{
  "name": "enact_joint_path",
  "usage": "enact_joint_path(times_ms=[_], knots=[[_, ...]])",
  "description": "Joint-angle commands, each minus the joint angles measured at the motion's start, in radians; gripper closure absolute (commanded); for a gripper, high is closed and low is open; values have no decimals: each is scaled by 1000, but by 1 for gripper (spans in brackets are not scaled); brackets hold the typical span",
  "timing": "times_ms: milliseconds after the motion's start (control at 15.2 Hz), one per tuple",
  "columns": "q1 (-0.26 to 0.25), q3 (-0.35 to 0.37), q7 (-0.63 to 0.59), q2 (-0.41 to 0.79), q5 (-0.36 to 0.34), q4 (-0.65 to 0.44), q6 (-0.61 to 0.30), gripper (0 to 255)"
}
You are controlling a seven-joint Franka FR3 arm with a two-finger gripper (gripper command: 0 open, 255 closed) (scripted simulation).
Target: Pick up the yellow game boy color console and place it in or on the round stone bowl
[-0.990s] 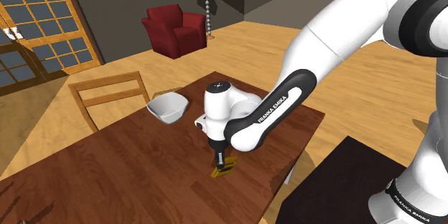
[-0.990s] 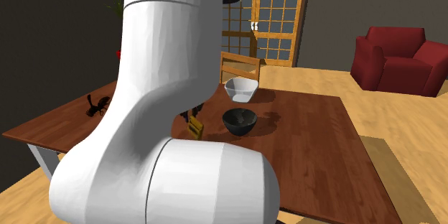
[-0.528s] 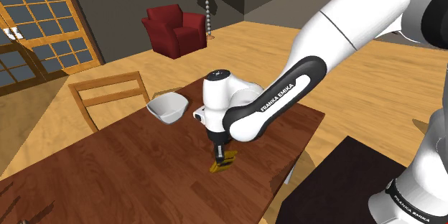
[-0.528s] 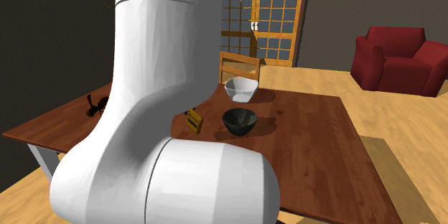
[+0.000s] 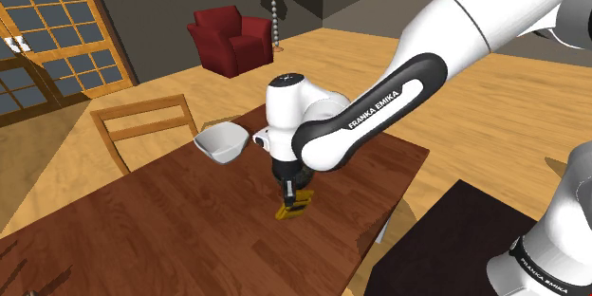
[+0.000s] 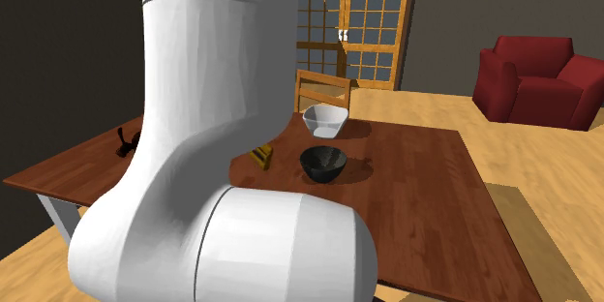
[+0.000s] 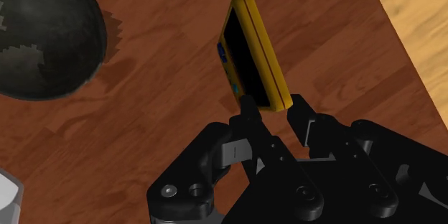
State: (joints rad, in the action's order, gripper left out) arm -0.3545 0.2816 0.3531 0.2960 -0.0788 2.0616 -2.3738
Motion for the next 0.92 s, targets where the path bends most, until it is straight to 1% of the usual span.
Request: enact_joint_path(times_ms=[0,528,858], knots=[[3,3,5,-19,8,-6,24,255],[10,11,19,-76,31,-35,108,255],[64,-26,114,-14,27,-162,175,255]])
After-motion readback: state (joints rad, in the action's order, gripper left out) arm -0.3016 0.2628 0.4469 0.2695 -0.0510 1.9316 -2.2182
